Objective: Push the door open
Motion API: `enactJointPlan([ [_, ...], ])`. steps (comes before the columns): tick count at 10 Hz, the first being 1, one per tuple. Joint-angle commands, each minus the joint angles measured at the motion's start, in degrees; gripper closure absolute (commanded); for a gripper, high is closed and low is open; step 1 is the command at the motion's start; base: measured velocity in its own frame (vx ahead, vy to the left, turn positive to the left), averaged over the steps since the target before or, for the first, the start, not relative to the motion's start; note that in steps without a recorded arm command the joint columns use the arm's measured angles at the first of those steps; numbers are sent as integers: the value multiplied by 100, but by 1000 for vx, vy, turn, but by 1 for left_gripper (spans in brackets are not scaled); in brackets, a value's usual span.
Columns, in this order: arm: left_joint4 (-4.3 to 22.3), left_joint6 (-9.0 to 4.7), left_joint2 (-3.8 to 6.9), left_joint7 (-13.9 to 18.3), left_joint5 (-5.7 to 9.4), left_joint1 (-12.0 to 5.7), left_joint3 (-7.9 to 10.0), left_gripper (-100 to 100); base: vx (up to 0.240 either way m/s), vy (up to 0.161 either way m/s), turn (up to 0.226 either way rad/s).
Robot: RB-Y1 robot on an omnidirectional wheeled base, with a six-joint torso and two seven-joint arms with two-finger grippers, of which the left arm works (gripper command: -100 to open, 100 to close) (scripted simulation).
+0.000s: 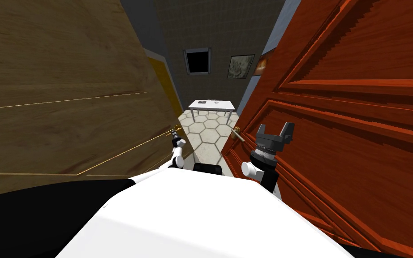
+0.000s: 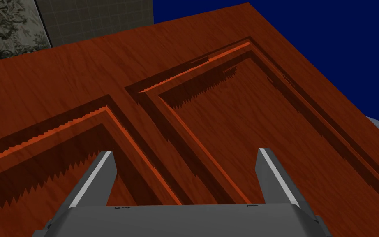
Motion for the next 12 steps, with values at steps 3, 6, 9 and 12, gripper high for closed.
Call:
enactJointPlan([
  [3, -99, -214, 8, -395, 285, -17, 273, 100, 115, 41, 3],
  [6, -122, -308, -99, -691, 523, -46, 435, 100, 113, 30, 1],
  [9, -143, -393, -220, -958, 736, -72, 581, 100, 143, 11, 12],
  [12, -97, -488, -69, -1027, 810, -73, 692, 100, 104, 4, 2],
])
